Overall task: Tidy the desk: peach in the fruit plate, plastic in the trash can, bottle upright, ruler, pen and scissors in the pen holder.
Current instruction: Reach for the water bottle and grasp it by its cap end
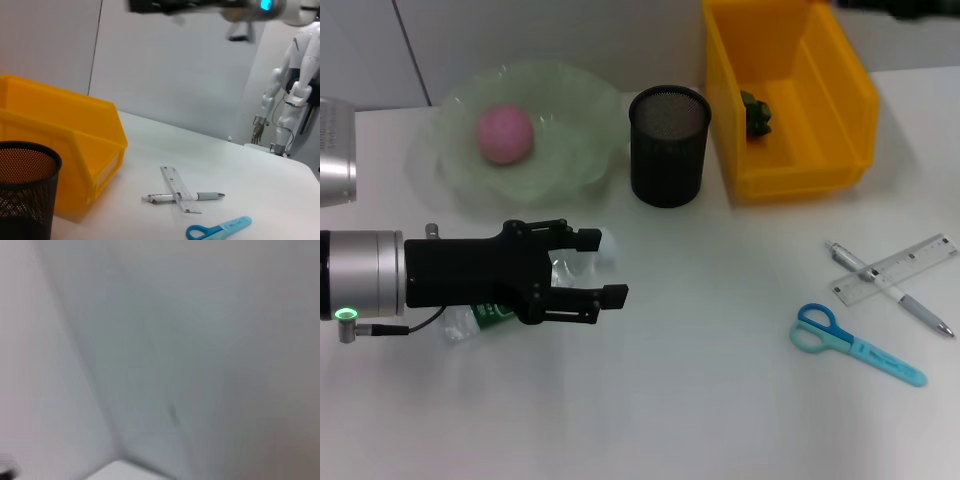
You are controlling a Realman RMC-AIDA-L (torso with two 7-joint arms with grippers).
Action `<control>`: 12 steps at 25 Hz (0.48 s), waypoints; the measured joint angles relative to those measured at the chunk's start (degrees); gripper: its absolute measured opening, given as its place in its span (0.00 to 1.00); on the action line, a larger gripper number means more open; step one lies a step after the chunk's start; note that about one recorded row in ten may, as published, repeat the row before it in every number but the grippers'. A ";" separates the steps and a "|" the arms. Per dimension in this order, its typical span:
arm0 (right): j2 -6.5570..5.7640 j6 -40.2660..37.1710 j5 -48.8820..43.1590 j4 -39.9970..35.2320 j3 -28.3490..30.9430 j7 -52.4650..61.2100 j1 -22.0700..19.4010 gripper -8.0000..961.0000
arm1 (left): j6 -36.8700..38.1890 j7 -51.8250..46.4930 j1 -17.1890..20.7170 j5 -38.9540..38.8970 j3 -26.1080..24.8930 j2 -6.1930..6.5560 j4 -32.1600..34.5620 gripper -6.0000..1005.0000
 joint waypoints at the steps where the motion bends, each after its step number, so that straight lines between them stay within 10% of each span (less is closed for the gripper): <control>1: -0.55 -2.76 0.34 1.15 1.02 -0.94 -0.75 0.82 | 0.00 0.00 0.00 0.00 0.00 0.00 0.00 0.84; 6: -3.47 -14.61 -1.08 8.73 4.67 -6.21 -4.34 0.82 | -0.01 -1.38 -0.41 -0.03 -0.10 0.19 0.00 0.84; 12: -3.34 -21.69 -8.73 9.78 4.30 -12.25 -6.98 0.82 | 0.00 -3.81 -0.93 0.05 -0.09 0.84 0.05 0.84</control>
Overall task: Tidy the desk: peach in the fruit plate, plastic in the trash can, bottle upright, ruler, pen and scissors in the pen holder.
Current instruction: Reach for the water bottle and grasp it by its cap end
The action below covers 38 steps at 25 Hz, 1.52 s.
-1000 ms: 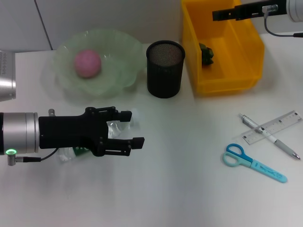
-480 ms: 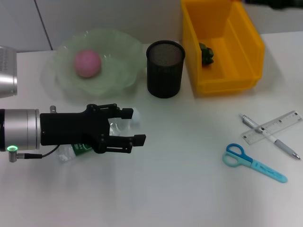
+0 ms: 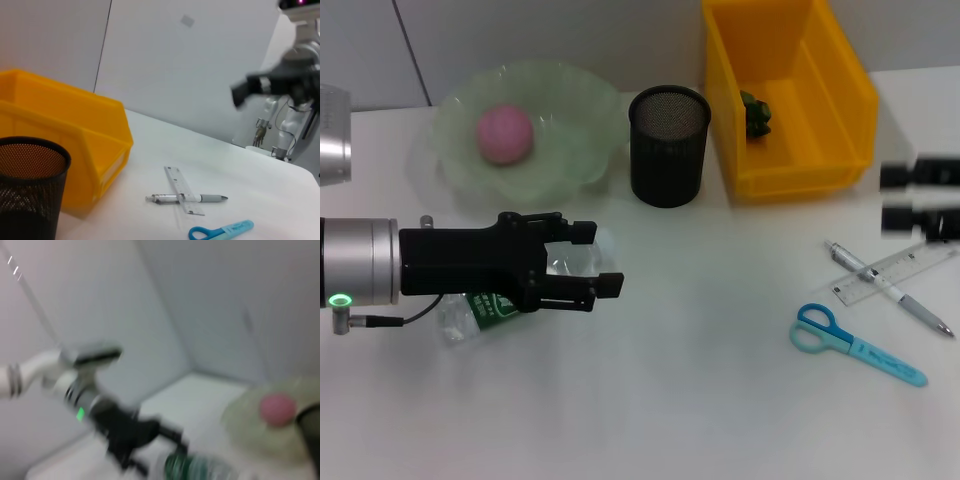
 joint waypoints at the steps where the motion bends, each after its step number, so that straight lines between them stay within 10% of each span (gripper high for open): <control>1: 0.29 -0.38 -1.94 0.06 -0.25 -0.62 -0.02 0.82 | 0.00 -0.29 -0.01 0.09 0.00 0.07 0.01 0.84; 16: 11.13 7.73 -19.76 -8.01 -0.38 -11.70 0.37 0.82 | -0.37 -1.55 0.01 1.20 0.58 0.97 0.42 0.84; 33: 12.61 11.36 -18.72 -9.22 0.04 -13.69 -0.74 0.82 | -2.46 -6.48 -2.99 7.27 0.68 -0.33 10.08 0.84; 38: 12.47 11.74 -18.69 -9.24 0.08 -12.42 -0.25 0.82 | -4.52 -16.48 -10.72 21.58 1.23 -2.14 16.25 0.84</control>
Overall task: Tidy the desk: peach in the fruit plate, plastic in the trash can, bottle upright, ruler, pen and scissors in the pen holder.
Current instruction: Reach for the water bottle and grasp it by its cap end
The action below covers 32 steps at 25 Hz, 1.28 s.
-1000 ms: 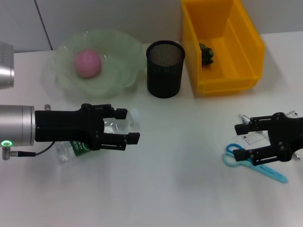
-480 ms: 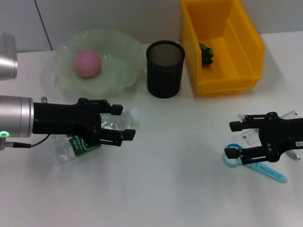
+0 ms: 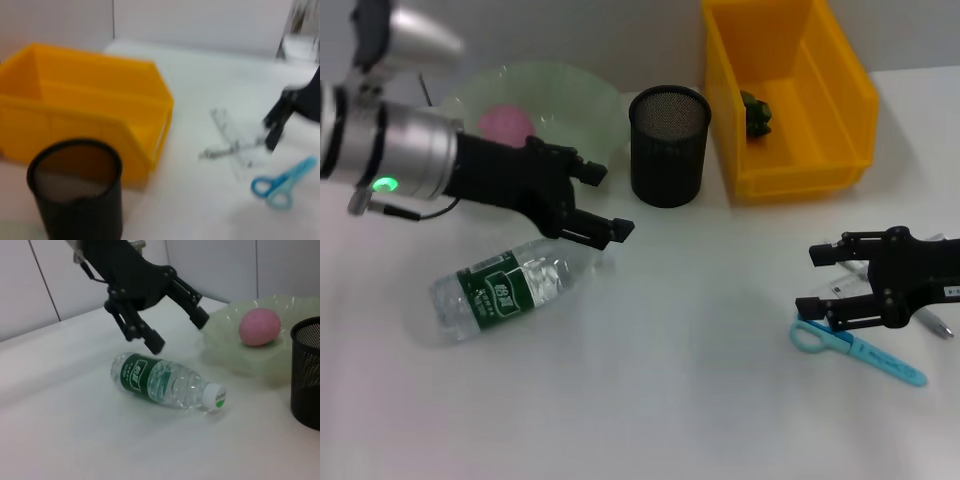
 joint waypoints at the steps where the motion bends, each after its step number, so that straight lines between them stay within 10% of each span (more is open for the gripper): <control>1: -0.02 0.03 0.00 0.00 0.00 0.32 0.10 0.82 | -0.12 -1.12 -0.70 1.26 0.33 -0.10 0.25 0.84; 11: -0.06 0.02 0.00 -0.02 -0.02 1.00 0.22 0.82 | -4.33 -20.24 -8.76 15.89 11.71 -0.86 0.36 0.84; 32: 0.34 -0.60 -0.04 -0.02 -0.04 1.13 0.42 0.82 | -18.42 -29.73 -7.28 16.37 27.87 -0.99 -3.51 0.84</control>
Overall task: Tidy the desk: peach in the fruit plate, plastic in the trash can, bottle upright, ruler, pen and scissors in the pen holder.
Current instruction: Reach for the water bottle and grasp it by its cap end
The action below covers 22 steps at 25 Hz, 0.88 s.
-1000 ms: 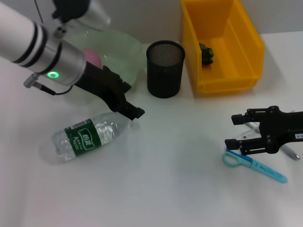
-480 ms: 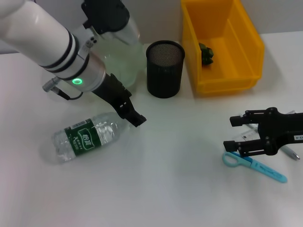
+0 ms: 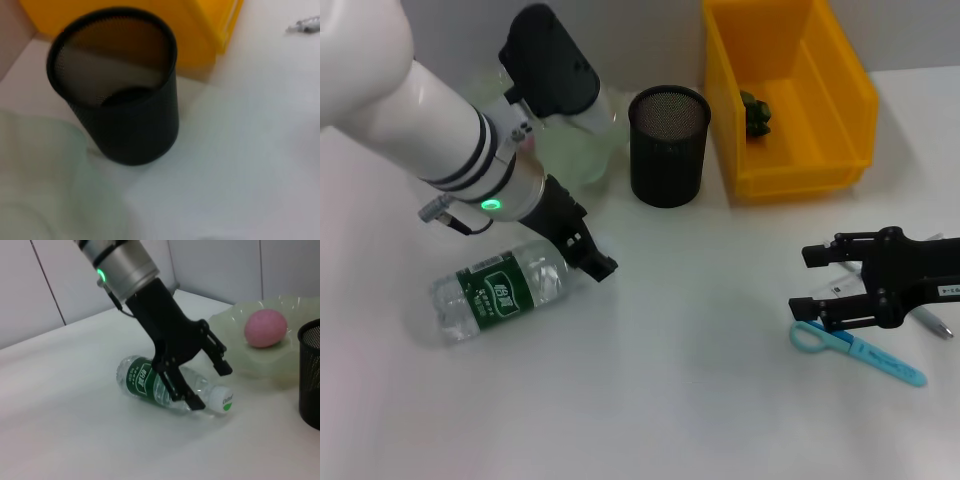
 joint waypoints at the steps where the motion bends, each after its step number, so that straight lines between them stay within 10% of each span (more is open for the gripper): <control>1: 0.02 0.00 0.01 0.07 0.02 0.00 0.10 0.82 | -1.53 -0.54 0.69 -0.01 1.76 0.00 -0.06 0.84; 22: 0.00 0.16 0.05 1.05 0.02 0.00 0.46 0.82 | -7.28 0.55 2.83 -2.04 6.46 0.00 -0.76 0.84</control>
